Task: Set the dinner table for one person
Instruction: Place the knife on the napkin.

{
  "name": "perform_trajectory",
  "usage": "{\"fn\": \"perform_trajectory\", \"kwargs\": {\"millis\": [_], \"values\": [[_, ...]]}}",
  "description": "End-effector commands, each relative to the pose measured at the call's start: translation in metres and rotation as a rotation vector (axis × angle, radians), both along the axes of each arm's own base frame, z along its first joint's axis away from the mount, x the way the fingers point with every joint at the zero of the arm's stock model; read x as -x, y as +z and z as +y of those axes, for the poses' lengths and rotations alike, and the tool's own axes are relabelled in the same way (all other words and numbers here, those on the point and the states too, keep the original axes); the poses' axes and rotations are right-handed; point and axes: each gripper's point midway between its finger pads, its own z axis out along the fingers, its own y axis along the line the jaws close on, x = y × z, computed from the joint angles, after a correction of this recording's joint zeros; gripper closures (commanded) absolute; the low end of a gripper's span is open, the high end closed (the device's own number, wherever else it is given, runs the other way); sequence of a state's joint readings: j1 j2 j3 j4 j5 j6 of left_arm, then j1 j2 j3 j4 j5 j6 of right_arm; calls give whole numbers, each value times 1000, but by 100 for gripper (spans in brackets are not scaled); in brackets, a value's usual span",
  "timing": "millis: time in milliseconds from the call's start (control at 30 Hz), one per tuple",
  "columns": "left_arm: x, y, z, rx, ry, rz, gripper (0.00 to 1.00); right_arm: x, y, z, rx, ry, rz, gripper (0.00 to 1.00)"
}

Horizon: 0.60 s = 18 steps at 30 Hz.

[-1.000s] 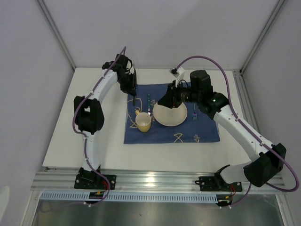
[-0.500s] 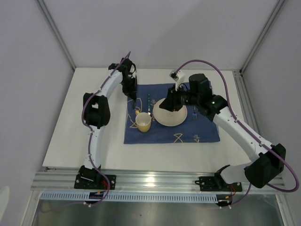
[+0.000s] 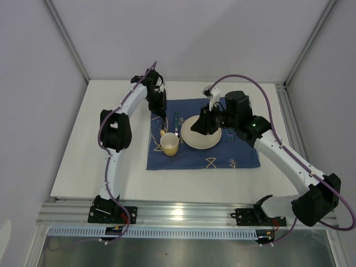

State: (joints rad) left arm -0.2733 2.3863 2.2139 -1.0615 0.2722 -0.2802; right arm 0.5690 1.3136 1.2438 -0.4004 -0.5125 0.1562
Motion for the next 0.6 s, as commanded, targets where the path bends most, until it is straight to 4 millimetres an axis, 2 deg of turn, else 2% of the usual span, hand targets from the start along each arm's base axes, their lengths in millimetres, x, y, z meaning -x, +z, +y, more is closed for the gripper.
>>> {"fn": "perform_trajectory", "kwargs": {"millis": [0,267,567], "values": [[5,1,-22,23,-33,-11,99,3,22,-3,-37,-1,-65,75],[12,-10,-28,20,-38,17,100,6,21,-6,-29,1,-69,75],[15,-19,-21,-15,-27,20,100,6,21,-9,-20,-3,-73,75]]}}
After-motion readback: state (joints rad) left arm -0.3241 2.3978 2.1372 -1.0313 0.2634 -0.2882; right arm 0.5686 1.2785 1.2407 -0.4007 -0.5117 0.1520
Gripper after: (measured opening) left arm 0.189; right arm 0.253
